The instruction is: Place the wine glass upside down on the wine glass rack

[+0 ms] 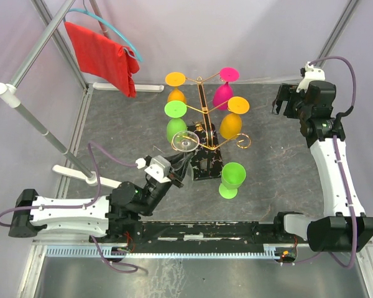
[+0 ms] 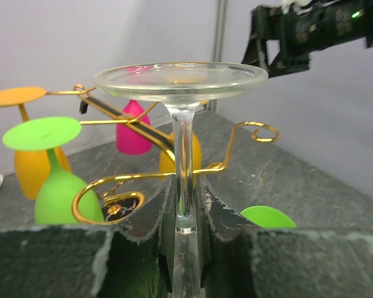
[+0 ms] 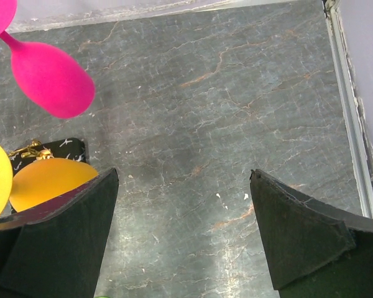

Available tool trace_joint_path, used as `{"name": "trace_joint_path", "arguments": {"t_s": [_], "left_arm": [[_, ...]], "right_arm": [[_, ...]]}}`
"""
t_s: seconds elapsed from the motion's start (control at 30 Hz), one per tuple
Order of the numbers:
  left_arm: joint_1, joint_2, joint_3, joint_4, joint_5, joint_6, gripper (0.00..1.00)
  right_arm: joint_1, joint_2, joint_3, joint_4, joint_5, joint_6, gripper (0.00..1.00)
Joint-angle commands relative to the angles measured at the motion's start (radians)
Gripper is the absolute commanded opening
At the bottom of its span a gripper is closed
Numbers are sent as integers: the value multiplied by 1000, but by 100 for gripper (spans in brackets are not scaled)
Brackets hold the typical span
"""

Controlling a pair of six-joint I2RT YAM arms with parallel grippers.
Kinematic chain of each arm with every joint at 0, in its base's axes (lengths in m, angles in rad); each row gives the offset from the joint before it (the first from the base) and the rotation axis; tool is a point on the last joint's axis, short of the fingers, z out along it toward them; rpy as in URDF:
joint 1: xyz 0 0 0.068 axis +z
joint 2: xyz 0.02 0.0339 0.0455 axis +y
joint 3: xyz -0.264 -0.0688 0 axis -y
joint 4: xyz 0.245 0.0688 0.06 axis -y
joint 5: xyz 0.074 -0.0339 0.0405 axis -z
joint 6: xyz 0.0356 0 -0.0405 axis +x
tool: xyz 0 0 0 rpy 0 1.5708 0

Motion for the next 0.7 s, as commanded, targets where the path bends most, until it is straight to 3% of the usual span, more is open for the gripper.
{"name": "trace_joint_path", "arguments": {"t_s": [0.0,0.4,0.67], "left_arm": [[62,11,-25,80,42,-124,3],[224,103,-136,201,205,-306,3],[300,143,-188,293,230,-334,3]], "right_arm": [[-3,-34,-4,53,-18,-2,94],[-3,-54,-43,70,-28,-5,94],[-3,-65,-54,74,-34,-11,94]]}}
